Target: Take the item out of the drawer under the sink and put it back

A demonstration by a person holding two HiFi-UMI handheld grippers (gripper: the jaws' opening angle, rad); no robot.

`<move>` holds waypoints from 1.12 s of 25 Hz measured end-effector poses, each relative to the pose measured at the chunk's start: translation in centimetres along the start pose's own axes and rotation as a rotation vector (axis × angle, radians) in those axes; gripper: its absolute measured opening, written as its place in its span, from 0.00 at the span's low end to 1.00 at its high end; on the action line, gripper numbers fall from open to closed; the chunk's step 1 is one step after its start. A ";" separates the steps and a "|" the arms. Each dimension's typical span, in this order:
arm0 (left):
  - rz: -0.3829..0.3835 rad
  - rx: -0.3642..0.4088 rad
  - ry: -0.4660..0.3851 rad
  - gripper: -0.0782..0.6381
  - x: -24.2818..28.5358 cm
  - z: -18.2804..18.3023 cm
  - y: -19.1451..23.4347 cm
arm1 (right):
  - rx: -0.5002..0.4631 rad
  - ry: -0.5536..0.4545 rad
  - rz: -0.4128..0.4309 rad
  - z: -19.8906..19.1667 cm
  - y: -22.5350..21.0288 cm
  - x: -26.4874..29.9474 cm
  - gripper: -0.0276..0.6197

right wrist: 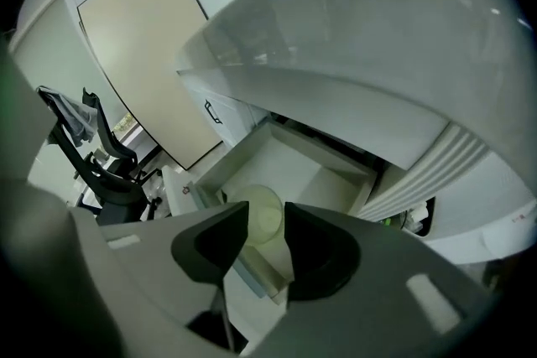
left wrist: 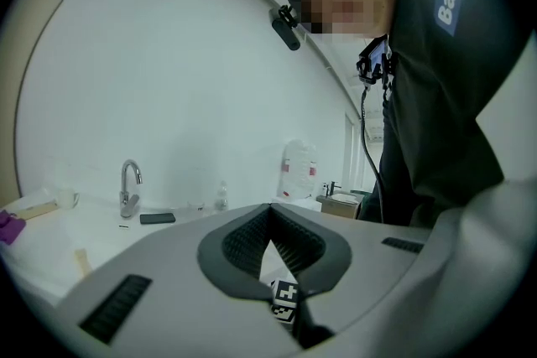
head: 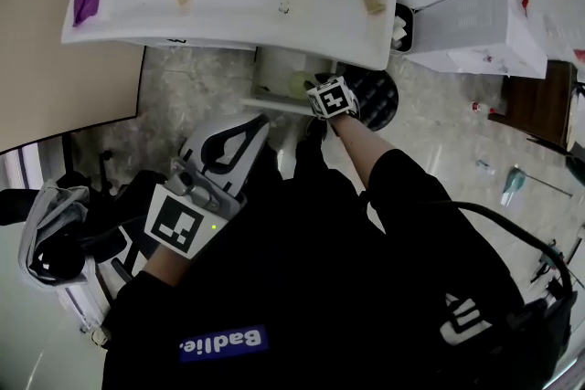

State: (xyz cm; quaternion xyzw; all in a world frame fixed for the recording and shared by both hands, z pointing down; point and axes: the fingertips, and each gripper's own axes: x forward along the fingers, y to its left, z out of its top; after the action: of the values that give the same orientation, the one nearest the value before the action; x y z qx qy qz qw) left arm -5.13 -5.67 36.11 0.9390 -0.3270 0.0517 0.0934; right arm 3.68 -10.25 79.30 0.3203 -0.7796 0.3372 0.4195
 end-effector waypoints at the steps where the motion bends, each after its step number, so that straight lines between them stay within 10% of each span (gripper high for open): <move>1: 0.003 -0.002 -0.004 0.12 0.0 0.0 0.2 | -0.001 0.009 -0.009 0.0 -0.3 0.4 0.21; 28: 0.021 -0.049 0.074 0.12 -1.9 -2.6 1.1 | 0.105 0.140 -0.140 -2.7 -3.4 5.1 0.08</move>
State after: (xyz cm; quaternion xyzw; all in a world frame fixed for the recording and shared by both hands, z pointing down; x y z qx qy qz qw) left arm -7.36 -4.82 38.53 0.9304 -0.3342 0.0791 0.1279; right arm 5.28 -11.16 85.71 0.3712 -0.7053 0.3687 0.4783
